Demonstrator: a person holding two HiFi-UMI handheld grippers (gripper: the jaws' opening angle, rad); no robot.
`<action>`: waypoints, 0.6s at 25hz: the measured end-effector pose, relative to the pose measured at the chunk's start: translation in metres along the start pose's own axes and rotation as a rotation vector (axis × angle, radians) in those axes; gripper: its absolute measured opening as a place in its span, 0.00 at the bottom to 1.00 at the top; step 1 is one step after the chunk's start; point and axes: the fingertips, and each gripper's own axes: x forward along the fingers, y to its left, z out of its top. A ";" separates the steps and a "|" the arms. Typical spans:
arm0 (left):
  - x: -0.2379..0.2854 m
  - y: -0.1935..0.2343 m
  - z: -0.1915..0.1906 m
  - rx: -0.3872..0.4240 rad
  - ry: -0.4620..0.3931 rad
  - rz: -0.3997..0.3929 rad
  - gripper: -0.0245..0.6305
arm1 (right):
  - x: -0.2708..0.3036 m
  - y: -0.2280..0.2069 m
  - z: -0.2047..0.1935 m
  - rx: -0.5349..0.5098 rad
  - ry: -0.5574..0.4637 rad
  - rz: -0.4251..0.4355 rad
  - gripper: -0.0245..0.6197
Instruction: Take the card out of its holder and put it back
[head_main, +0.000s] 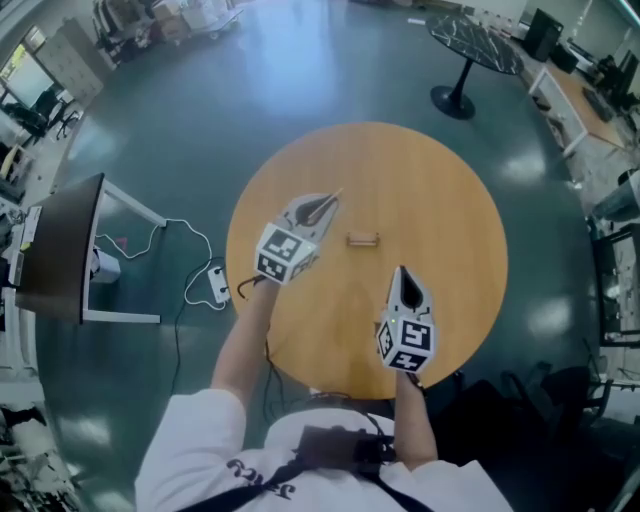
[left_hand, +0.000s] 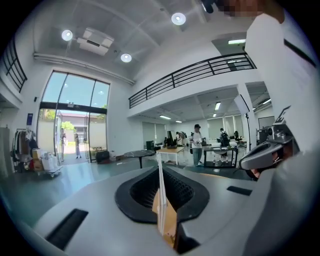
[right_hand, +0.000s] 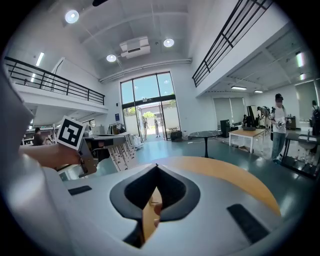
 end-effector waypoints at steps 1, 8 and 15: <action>0.005 0.001 0.002 0.004 -0.004 -0.019 0.07 | 0.002 -0.001 -0.001 0.001 0.007 0.002 0.07; 0.041 -0.011 0.006 0.099 0.008 -0.182 0.07 | 0.012 -0.012 -0.015 -0.036 0.052 -0.007 0.07; 0.069 -0.049 -0.019 0.140 0.054 -0.430 0.07 | 0.023 -0.028 -0.031 -0.045 0.090 -0.001 0.07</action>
